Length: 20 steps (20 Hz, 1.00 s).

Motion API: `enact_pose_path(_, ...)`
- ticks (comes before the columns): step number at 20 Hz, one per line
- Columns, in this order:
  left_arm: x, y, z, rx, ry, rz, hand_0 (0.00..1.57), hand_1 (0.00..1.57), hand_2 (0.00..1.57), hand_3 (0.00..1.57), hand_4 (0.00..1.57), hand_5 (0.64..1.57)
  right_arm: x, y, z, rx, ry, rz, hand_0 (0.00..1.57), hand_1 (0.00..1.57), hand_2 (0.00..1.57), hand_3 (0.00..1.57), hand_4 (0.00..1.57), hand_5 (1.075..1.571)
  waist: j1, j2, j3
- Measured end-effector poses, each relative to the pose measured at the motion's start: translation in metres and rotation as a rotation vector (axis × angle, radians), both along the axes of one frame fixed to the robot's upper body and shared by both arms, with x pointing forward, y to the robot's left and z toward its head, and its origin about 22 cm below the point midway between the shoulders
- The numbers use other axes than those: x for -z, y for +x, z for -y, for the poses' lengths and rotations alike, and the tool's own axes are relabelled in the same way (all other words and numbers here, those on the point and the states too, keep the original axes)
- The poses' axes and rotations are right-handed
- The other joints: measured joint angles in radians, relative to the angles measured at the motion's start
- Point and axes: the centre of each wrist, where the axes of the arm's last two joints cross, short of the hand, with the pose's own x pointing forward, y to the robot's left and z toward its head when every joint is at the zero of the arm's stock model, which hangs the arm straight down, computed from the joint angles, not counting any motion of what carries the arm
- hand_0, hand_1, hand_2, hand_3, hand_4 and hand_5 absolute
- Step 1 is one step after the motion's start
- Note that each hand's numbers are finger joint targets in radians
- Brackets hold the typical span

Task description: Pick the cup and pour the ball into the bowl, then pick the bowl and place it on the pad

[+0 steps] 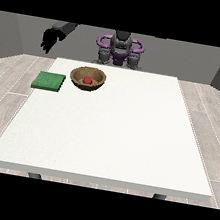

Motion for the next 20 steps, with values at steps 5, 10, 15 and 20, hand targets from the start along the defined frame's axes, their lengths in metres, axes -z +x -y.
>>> enact_pose_path(5,-0.023,-0.001,-0.072,0.099,-0.208,0.038,0.00,0.00,0.00,0.00,1.06,1.558,0.019,-0.002,-0.024,0.037,0.028,0.015,0.00,0.00,0.00,0.00,0.74,1.565,0.045,0.075,0.0055)
enact_pose_path(10,-0.043,-0.010,-0.120,0.172,-0.275,0.070,0.00,0.00,0.00,0.00,1.02,1.560,0.044,-0.006,-0.033,0.082,0.053,0.041,0.00,0.00,0.00,0.00,0.70,1.565,0.085,0.139,0.0089)
enact_pose_path(15,-0.052,-0.024,-0.167,0.155,-0.292,0.086,0.00,0.00,0.00,0.00,1.00,1.542,0.061,0.000,-0.054,0.049,0.066,0.044,0.00,0.00,0.00,0.00,0.58,1.558,0.058,0.170,0.0097)
enact_pose_path(20,-0.053,-0.037,-0.185,0.147,-0.302,0.094,0.00,0.00,0.00,0.00,1.01,1.532,0.069,0.015,-0.067,0.030,0.067,0.046,0.00,0.00,0.00,0.00,0.53,1.553,0.041,0.182,0.0100)
